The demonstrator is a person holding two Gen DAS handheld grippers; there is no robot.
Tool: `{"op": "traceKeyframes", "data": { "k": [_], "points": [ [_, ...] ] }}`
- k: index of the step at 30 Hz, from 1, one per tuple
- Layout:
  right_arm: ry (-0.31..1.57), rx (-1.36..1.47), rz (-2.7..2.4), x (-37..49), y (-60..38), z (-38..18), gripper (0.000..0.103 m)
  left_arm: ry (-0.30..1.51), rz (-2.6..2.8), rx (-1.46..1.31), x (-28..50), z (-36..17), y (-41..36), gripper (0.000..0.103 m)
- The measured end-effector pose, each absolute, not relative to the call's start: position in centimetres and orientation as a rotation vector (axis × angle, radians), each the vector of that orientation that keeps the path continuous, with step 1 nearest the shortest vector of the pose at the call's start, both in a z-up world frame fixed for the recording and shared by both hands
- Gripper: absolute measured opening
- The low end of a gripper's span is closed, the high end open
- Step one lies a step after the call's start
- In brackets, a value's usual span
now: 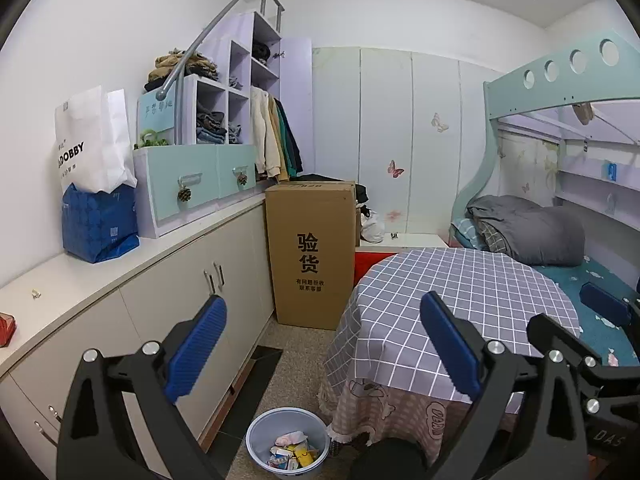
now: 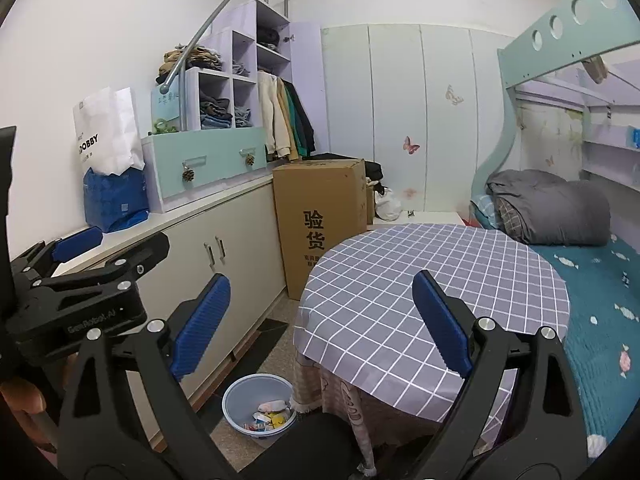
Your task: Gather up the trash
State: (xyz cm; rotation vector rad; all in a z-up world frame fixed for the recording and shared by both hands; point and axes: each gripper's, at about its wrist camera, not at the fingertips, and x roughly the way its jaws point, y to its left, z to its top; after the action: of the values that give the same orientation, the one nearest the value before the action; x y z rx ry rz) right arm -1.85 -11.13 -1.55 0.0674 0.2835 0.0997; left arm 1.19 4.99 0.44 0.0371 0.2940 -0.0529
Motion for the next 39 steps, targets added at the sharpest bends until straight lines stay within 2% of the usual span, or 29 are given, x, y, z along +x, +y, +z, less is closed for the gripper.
{"op": "traceKeyframes", "data": {
  "k": [39],
  "points": [
    [0.313,0.079,0.091,-1.6,-11.3,-2.6,0.091,0.331,-0.065,0.051,1.2,-0.7,4.8,0.095]
  ]
}}
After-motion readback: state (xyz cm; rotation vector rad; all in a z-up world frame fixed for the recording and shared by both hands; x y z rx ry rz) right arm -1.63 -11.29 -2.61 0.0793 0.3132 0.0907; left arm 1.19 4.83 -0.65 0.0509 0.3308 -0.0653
